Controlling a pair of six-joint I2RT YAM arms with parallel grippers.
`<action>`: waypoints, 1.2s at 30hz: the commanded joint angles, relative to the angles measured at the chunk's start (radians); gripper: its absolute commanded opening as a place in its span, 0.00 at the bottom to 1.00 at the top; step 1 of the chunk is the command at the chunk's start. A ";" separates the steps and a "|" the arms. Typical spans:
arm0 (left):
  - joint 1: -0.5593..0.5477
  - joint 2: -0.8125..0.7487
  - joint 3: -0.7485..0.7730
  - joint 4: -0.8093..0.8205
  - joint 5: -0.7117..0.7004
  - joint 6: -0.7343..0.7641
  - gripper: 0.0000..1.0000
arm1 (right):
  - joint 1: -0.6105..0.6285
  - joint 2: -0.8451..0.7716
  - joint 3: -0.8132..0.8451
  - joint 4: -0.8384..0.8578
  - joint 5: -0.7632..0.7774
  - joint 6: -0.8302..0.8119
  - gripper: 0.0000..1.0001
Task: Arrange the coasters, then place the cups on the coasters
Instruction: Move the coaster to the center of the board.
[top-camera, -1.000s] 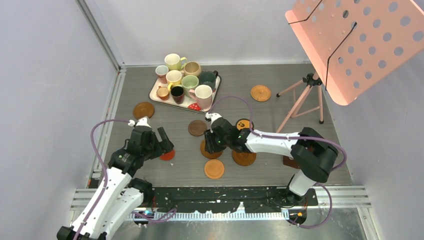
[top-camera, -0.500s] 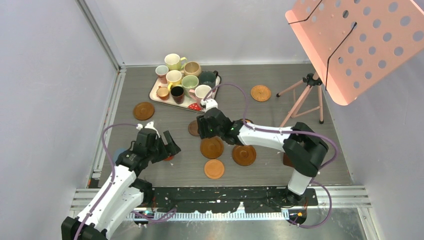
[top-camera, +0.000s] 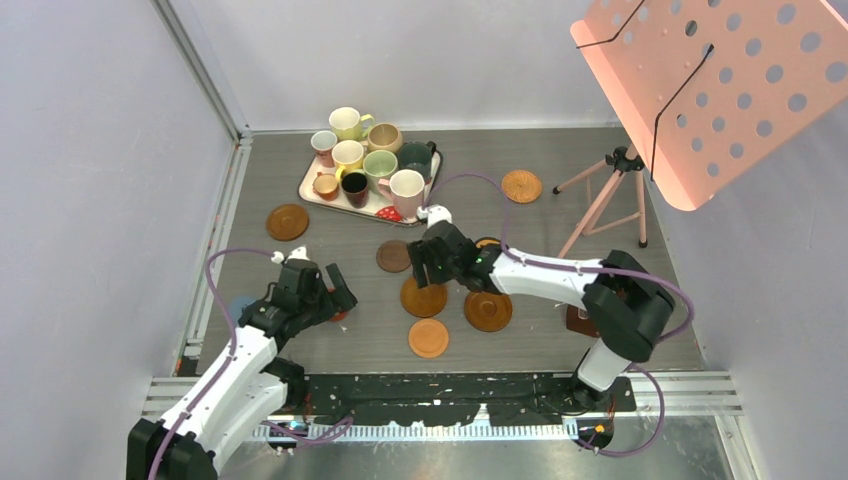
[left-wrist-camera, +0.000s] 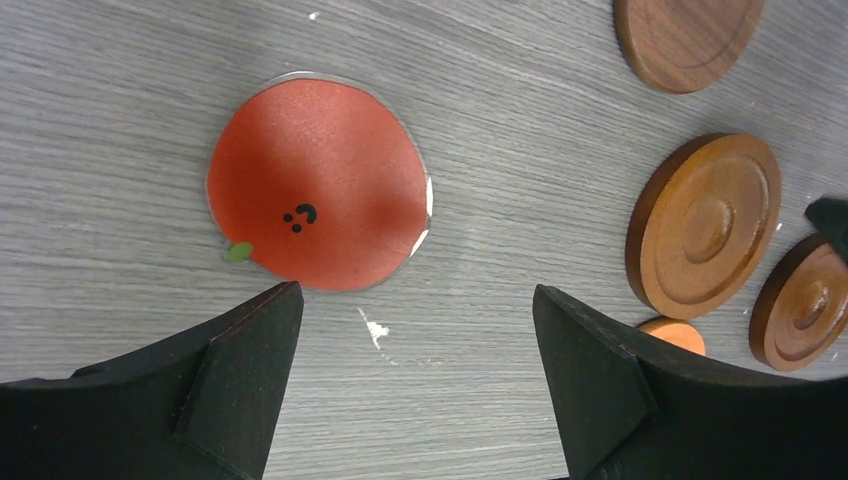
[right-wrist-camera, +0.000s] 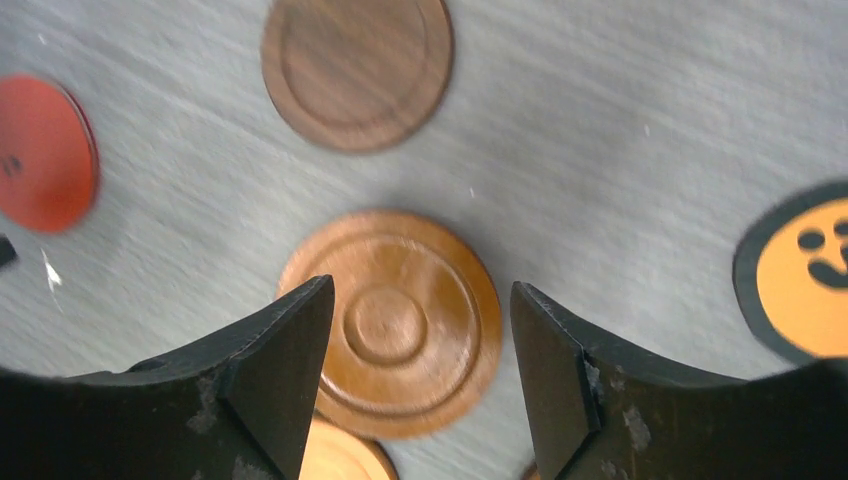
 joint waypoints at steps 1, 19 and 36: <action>0.007 -0.026 -0.008 0.109 0.025 0.004 0.88 | -0.002 -0.128 -0.103 -0.012 -0.039 0.009 0.73; 0.007 -0.033 0.050 0.060 0.044 0.022 0.84 | -0.006 -0.109 -0.248 0.087 -0.161 0.087 0.70; 0.007 -0.017 0.049 0.055 0.070 0.026 0.84 | 0.054 0.011 -0.163 0.182 -0.249 0.150 0.65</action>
